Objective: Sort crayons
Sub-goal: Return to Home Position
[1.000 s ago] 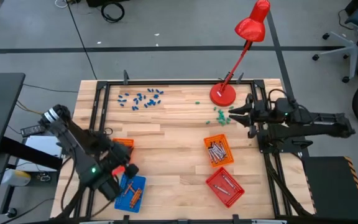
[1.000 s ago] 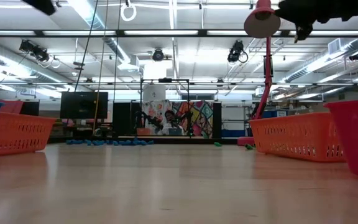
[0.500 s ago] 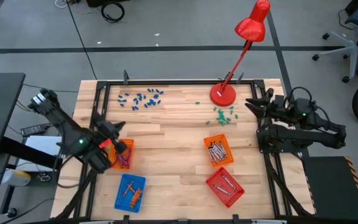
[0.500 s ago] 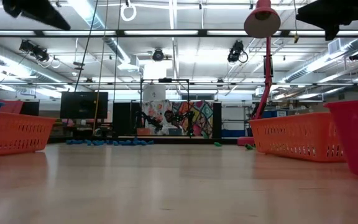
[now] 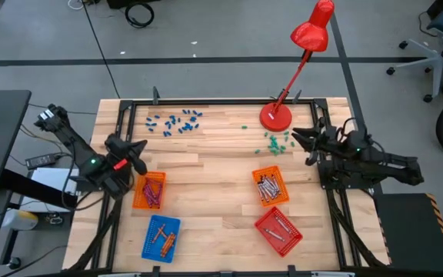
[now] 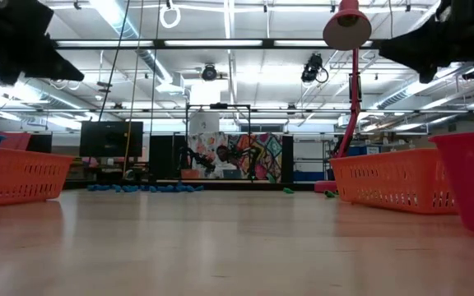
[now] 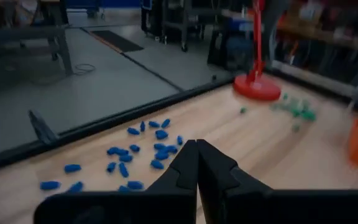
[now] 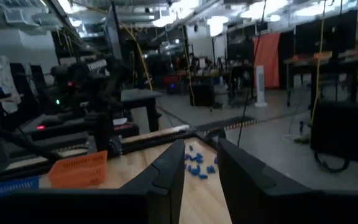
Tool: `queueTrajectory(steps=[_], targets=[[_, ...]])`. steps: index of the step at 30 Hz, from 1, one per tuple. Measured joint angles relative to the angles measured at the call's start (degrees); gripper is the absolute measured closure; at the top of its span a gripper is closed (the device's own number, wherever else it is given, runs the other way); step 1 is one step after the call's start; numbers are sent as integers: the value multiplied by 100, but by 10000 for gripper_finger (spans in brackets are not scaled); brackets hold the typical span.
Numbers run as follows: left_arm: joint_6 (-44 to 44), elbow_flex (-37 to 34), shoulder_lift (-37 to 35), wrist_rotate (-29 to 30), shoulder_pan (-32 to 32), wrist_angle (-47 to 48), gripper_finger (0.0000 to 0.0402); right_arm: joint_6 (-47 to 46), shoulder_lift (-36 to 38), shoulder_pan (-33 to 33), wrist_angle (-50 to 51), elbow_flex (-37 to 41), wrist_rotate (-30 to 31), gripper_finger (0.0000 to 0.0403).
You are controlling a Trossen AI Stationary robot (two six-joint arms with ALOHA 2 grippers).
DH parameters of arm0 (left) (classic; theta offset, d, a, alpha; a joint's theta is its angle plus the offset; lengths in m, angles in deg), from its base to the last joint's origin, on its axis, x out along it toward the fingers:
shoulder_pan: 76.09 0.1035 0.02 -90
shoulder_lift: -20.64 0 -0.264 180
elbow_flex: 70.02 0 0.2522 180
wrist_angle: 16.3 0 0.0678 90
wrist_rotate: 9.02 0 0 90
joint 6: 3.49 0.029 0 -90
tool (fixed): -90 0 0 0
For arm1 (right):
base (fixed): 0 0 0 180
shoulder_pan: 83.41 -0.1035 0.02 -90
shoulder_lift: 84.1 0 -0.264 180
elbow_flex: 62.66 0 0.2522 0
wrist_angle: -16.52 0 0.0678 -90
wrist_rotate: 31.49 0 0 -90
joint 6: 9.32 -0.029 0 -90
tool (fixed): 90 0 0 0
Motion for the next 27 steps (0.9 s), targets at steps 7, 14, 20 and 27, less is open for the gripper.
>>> queueTrajectory(steps=[7, 14, 20, 27], targets=[[-324, -135, -88, 614, 208, -284, 396, 30, 2, 0, -766, 387, -58, 302], [-638, -135, -88, 946, 436, -326, 396, -265, 2, 0, -1832, 949, -170, 302], [-636, -135, -88, 959, 463, -330, 396, -420, -17, 20, -1800, 1020, -167, 302], [-301, -135, -88, 1074, 340, -395, 396, 82, -20, 121, -1856, 1020, 590, 302]])
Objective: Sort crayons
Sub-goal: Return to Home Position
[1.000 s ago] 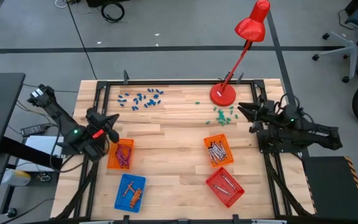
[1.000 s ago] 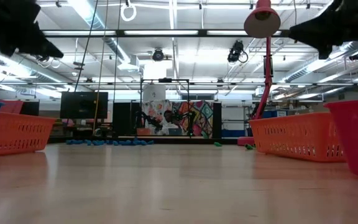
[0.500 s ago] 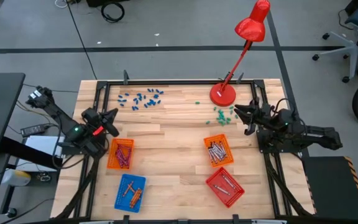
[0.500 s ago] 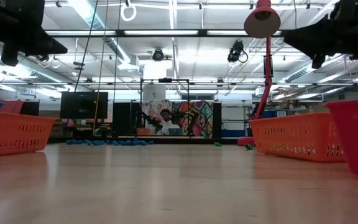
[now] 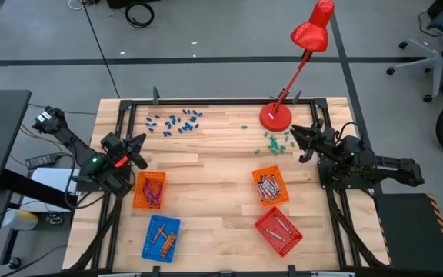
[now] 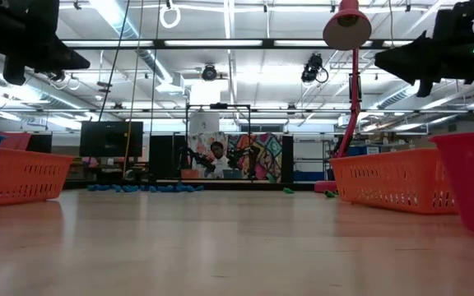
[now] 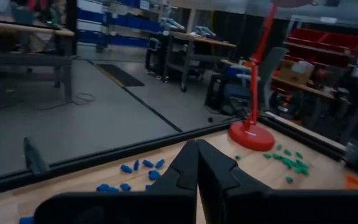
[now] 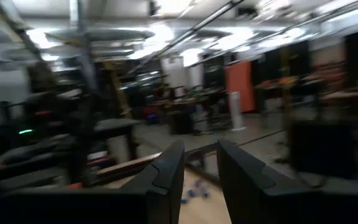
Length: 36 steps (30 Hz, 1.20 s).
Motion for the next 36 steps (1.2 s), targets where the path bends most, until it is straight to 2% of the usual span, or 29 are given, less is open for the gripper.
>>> queueTrajectory(steps=[2, 7, 10, 14, 19, 21, 25, 27, 30, 34, 36], targets=[[24, 0, 3, 4, -168, 4, 396, 84, 0, 56, -123, 0, 180, 302], [41, 0, 4, 265, -565, 15, 397, 302, 0, 159, -124, 0, 176, 302], [107, 0, 2, 270, -592, 73, 397, 614, 44, 234, -211, -5, 264, 302], [88, 0, -12, 270, -563, 330, 397, 1076, 42, 332, -286, -39, -86, 302], [-588, 0, -247, 258, -220, 1272, 397, 804, 42, 478, -623, -42, -359, 302], [-570, 0, -399, 263, 48, 1203, 397, 581, 42, 540, -706, -48, -490, 302], [-658, 0, -472, 252, 668, 396, 396, -127, 37, 649, -725, -47, -728, 302], [-175, 0, -435, 251, 861, -71, 393, -387, 17, 668, -731, -12, -720, 302], [878, 0, -277, 265, 832, -1203, 392, -582, 9, 668, -630, -2, -600, 302], [3090, 0, 174, 92, 629, -3460, 390, -951, 9, 668, -675, -2, -339, 302], [4430, 0, 477, -324, 550, -4733, 390, -1135, 9, 668, -699, -2, -316, 302]])
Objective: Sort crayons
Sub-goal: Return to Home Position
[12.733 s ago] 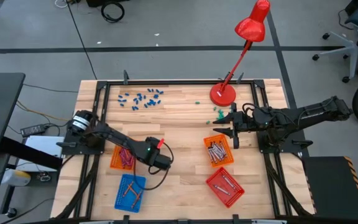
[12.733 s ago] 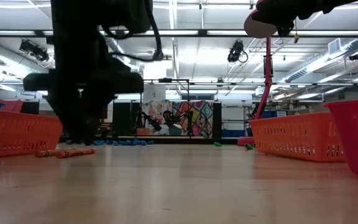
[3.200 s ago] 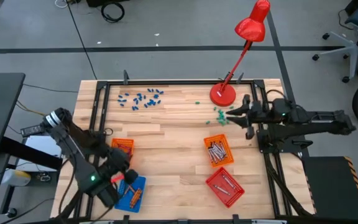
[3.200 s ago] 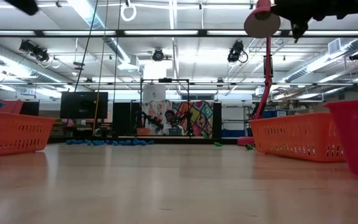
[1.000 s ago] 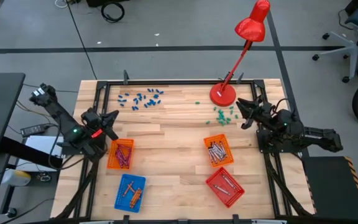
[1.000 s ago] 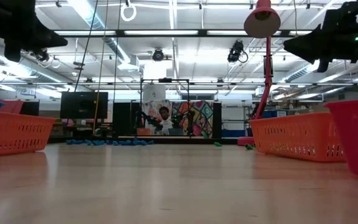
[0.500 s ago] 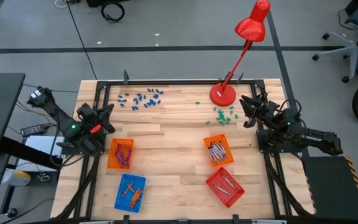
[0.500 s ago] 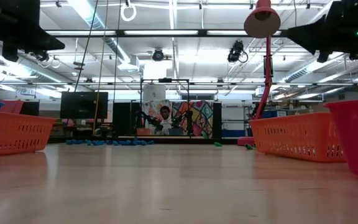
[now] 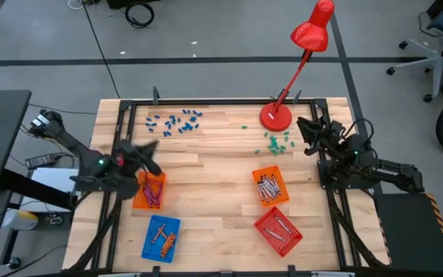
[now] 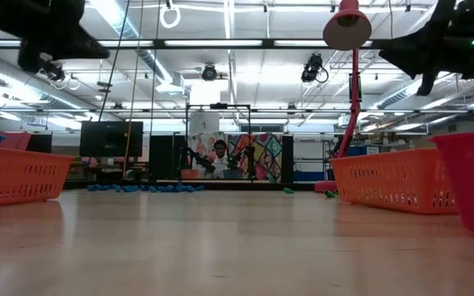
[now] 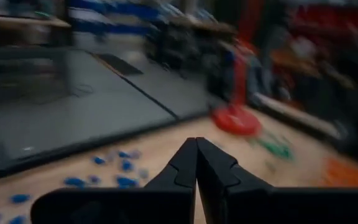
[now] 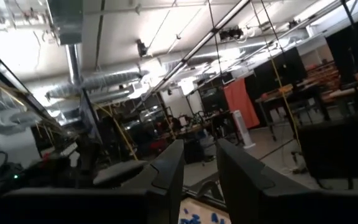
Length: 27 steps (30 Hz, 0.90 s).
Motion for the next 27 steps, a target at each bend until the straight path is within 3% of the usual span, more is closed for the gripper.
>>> queueTrajectory(steps=[5, 8, 10, 13, 16, 21, 24, 27], targets=[[3383, -2, 912, -1622, 4, -3083, 389, -100, 2, 0, -55, 0, -4, 302], [5445, 4, 1394, -3404, 95, -4376, 389, -73, 2, 0, -70, 0, -9, 302], [6156, -7, 1586, -4445, 176, -4658, 389, -71, 0, 0, -65, 0, -11, 302], [6511, 2, 1592, -5038, 432, -5002, 389, -67, 2, 0, -64, 0, -16, 302], [6694, -2, 1301, -5234, 695, -4834, 389, -60, 1, 0, -64, 0, -18, 302], [6750, 0, 635, -6278, 1055, -4513, 389, -60, 1, 0, -65, 0, -16, 302], [6817, -140, 270, -6474, 1189, -4477, 389, -60, 1, 0, -64, 0, -13, 302], [6811, -792, -170, -6499, 1315, -4828, 389, -60, 0, 0, -62, 0, -13, 302]])
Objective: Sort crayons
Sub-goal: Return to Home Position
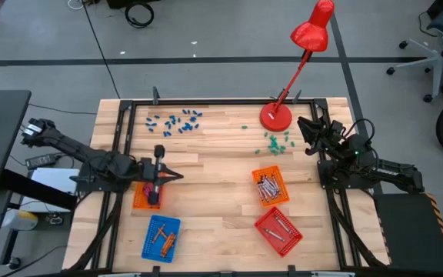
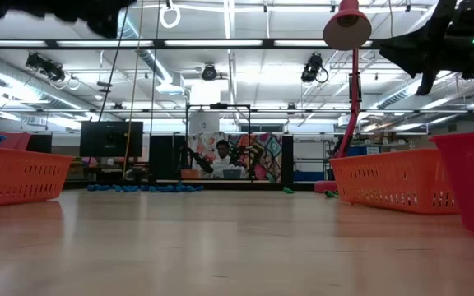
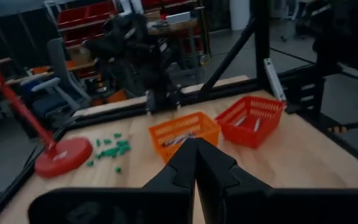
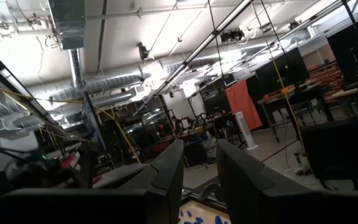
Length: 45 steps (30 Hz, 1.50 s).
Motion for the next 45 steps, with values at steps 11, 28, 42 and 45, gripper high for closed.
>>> queueTrajectory(steps=[11, 28, 42, 45], targets=[[-360, -1444, -1422, -5, 380, -561, 389, 0, 0, 0, 0, 2, 9, 302], [-845, -2110, -2185, -5, 896, -555, 389, 271, 0, -4, 1650, 2, -1323, 300], [-1818, -2115, -2182, -3, 894, -547, 389, -44, 0, -2, 2184, 2, -1520, 300], [-1818, -2115, -2182, -4, 894, -548, 389, -44, 0, -2, 2184, 2, -1517, 300]])
